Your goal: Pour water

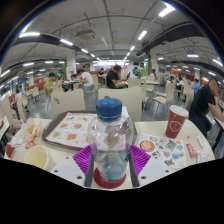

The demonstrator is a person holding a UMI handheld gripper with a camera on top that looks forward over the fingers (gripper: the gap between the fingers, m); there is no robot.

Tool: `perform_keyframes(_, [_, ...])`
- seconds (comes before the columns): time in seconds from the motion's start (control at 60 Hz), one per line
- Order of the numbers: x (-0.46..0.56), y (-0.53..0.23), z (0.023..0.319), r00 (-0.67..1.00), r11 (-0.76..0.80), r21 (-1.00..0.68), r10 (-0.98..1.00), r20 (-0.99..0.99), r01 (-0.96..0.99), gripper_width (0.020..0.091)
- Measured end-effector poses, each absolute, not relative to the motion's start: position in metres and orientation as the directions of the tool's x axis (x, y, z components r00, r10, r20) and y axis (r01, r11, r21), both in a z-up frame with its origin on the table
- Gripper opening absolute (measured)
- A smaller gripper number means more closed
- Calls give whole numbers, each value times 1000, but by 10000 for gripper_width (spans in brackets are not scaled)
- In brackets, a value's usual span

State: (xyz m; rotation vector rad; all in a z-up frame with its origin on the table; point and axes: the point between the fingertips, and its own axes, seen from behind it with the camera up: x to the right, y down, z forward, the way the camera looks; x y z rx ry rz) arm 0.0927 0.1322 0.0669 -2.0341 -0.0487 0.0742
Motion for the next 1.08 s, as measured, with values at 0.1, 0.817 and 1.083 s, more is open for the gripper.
perform_keyframes(0.1, [94,123,65,998,-499,-866,59,-18,14,704])
perform_keyframes(0.817, [6,-142,158,1000,-658,-753,-5,16,9,849])
perform_keyframes(1.083, [-2,-160,162,1000,-660,-751,22,12,23,852])
